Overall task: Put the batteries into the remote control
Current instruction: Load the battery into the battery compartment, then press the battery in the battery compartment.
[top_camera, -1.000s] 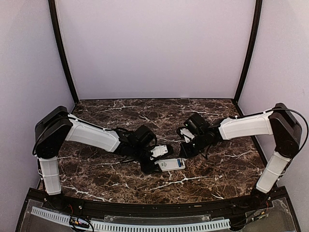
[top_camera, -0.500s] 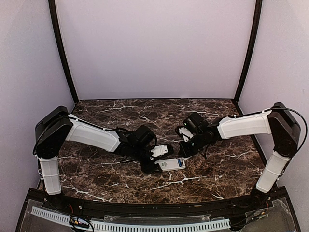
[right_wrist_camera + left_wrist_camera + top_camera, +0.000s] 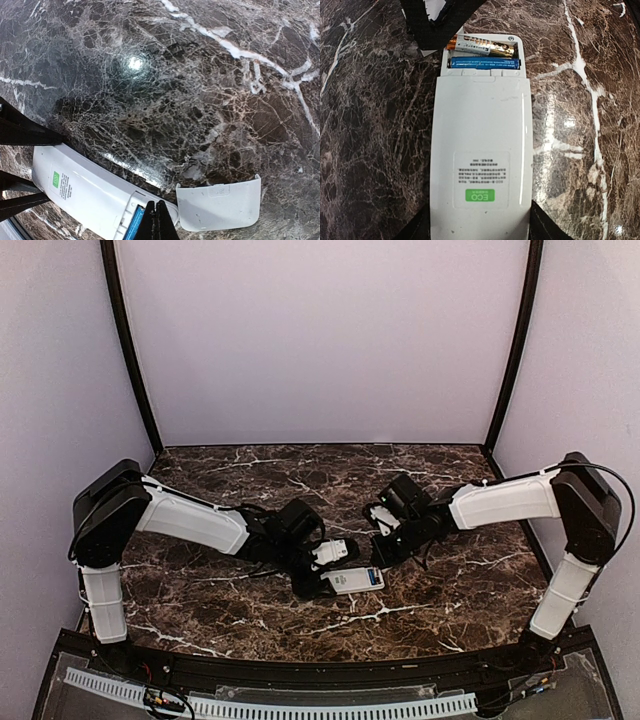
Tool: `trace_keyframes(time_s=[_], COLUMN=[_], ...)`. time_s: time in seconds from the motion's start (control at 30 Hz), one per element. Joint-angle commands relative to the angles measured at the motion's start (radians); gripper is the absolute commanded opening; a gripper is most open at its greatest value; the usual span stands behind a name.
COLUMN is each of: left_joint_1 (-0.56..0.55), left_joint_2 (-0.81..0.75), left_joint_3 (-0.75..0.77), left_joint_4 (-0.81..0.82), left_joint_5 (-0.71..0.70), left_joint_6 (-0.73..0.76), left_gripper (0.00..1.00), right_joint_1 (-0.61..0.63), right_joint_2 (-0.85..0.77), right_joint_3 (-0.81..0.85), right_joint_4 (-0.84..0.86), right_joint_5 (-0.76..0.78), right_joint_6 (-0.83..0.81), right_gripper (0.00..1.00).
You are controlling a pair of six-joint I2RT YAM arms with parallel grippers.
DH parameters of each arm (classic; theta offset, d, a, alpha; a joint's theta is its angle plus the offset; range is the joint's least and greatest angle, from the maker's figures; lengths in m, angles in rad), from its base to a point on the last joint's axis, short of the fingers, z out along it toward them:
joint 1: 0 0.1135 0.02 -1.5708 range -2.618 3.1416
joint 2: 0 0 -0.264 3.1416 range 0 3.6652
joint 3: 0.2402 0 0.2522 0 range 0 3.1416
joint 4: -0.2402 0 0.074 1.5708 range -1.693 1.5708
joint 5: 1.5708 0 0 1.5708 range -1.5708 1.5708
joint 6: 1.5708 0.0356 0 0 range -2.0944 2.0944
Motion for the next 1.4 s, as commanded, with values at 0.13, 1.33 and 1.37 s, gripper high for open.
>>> trace_keyframes(time_s=[0.13, 1.33, 1.37], left_joint_1=[0.003, 0.004, 0.004], left_joint_2=[0.041, 0.047, 0.047], left_joint_3=[-0.022, -0.004, -0.004], left_joint_4=[-0.059, -0.081, -0.080], left_joint_5=[0.015, 0.020, 0.021], left_joint_6=[-0.015, -0.003, -0.004], left_gripper=[0.43, 0.43, 0.43], right_joint_1=[0.023, 0.045, 0.044], right_joint_2=[-0.004, -0.090, -0.100], right_joint_3=[-0.083, -0.015, 0.006], right_joint_4=[0.034, -0.091, -0.120], right_joint_5=[-0.006, 0.043, 0.051], right_joint_6=[0.038, 0.013, 0.011], right_gripper=[0.00, 0.00, 0.00])
